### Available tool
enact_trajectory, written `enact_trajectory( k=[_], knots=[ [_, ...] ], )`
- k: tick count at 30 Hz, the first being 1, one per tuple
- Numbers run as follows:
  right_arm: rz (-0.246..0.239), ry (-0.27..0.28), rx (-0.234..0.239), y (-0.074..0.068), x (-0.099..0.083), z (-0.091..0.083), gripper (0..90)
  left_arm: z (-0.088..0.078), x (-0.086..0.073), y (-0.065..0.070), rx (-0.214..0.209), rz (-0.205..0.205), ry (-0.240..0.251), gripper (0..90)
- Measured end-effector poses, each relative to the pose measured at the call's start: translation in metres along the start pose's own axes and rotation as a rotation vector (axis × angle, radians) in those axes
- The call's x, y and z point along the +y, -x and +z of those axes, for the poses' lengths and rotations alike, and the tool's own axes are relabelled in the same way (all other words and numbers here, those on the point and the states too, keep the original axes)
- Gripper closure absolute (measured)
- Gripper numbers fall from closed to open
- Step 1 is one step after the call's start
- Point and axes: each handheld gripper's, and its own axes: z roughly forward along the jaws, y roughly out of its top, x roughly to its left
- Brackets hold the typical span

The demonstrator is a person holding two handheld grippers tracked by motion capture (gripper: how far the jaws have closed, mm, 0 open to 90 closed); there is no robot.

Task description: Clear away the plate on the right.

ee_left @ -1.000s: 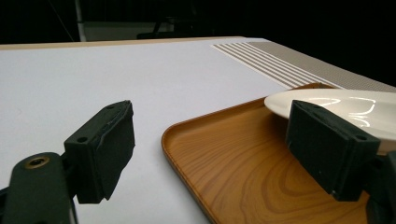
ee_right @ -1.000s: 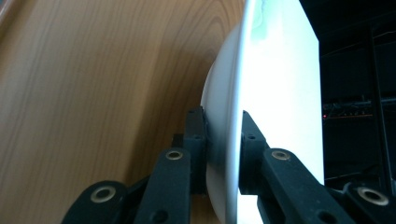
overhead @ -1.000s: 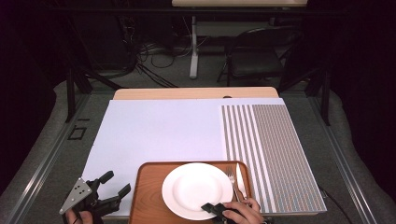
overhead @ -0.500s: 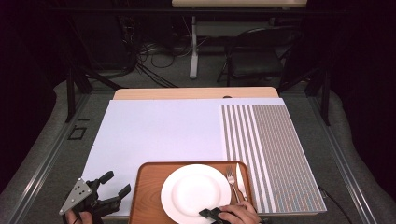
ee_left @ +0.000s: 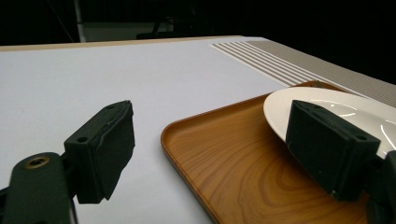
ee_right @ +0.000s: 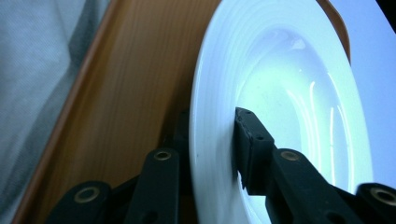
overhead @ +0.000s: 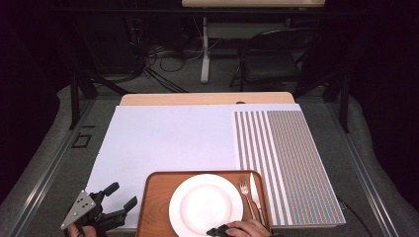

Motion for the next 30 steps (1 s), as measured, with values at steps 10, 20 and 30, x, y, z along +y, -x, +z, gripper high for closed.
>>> enact_trajectory(
  k=[10,20,30],
  knots=[
    [-0.002,0.018,0.035,-0.003,-0.001,0.004,64.1,-0.002,0.000,0.003,-0.013,0.010,0.001,15.8],
    [0.026,0.011,0.015,-0.002,-0.001,-0.001,46.6,-0.002,-0.001,0.001,0.003,0.001,0.000,15.8],
    [0.133,0.062,0.018,0.001,0.005,-0.021,35.1,-0.003,-0.001,0.001,0.012,-0.005,0.007,15.8]
  ],
)
